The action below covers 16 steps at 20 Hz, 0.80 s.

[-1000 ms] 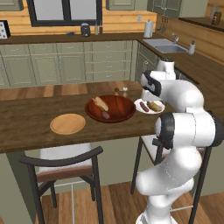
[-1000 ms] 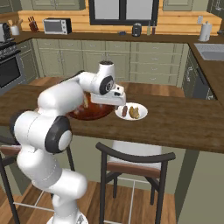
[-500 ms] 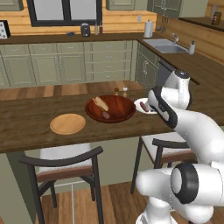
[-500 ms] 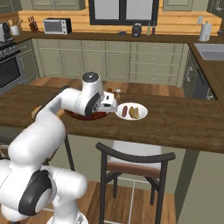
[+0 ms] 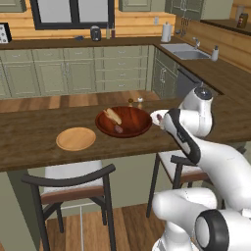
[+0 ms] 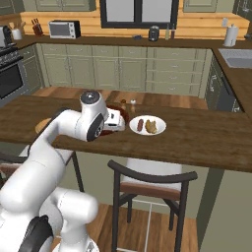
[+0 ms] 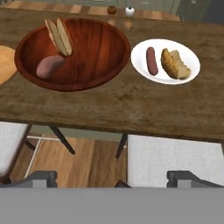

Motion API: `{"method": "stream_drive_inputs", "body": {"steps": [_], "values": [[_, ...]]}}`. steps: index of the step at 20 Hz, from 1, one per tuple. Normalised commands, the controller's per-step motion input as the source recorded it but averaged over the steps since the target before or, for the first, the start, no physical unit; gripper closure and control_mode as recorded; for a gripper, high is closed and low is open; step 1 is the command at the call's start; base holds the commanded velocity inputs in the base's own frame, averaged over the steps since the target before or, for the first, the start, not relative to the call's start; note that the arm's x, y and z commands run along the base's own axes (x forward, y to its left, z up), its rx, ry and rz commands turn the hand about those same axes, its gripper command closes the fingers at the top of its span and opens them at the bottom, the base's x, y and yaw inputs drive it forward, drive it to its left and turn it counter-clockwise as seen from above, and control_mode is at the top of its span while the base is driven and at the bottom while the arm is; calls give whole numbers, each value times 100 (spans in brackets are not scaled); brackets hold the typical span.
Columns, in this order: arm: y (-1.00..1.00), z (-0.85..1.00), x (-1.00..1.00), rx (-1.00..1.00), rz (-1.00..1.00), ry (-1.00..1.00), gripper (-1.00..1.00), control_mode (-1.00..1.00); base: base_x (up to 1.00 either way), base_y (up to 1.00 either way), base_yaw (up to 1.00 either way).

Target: Place one bun and one sausage from the bowl on each plate.

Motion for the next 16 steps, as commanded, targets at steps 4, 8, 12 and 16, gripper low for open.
{"method": "stream_drive_inputs", "body": {"steps": [4, 8, 12, 16], "values": [[64, 22, -4, 0, 0, -2, -100, -100, 0, 0, 0], [86, 18, -6, 0, 0, -2, -100, -100, 0, 0, 0], [0, 0, 0, 0, 0, 0, -100, 100, -9, 87, 0], [0, 0, 0, 0, 0, 0, -100, 100, -6, 100, 0]]}}
